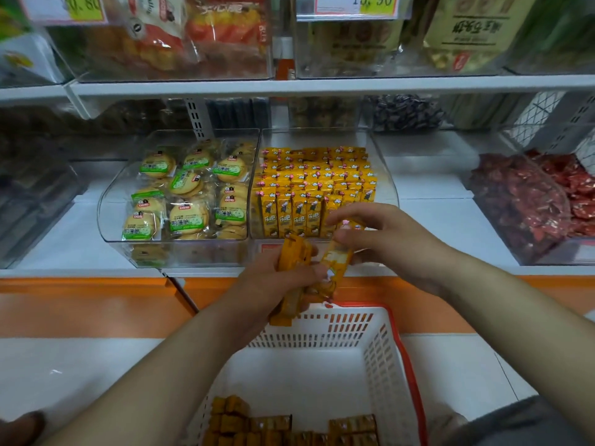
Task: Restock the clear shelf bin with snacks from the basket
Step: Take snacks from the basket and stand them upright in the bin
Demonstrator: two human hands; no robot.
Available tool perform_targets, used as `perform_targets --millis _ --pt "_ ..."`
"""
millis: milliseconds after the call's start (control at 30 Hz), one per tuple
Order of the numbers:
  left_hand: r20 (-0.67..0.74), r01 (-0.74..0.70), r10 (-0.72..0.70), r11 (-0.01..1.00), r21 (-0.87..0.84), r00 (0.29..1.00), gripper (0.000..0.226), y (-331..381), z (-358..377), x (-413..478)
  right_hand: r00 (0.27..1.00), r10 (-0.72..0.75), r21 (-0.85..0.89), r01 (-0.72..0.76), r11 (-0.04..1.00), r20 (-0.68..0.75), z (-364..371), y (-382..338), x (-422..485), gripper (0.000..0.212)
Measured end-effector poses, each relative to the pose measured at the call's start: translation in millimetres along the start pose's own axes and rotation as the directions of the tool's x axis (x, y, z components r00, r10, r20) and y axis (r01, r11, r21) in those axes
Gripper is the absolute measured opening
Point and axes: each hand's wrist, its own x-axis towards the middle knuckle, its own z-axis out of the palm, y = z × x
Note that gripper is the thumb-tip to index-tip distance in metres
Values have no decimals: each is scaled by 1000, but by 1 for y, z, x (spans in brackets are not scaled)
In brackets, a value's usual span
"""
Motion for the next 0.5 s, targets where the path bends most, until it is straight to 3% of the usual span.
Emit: perform_targets --millis 100,200,300,400,500 --pt "-114 -17 16 1000 -4 993 68 0 -6 2 999 26 85 -24 996 -25 -5 4 -1 9" --pt "-214 -78 55 992 -99 975 54 1 -11 3 995 35 -42 -31 999 95 0 8 -2 24" --pt "-244 -116 81 985 -131 966 48 2 -10 3 983 35 -105 -16 994 179 15 12 -1 25" --pt "-243 -147 108 978 -148 964 48 2 -7 2 979 19 -62 -6 998 202 25 11 1 19" --pt "-178 -141 112 977 -162 978 33 7 -7 1 946 30 18 -38 999 322 23 7 0 52"
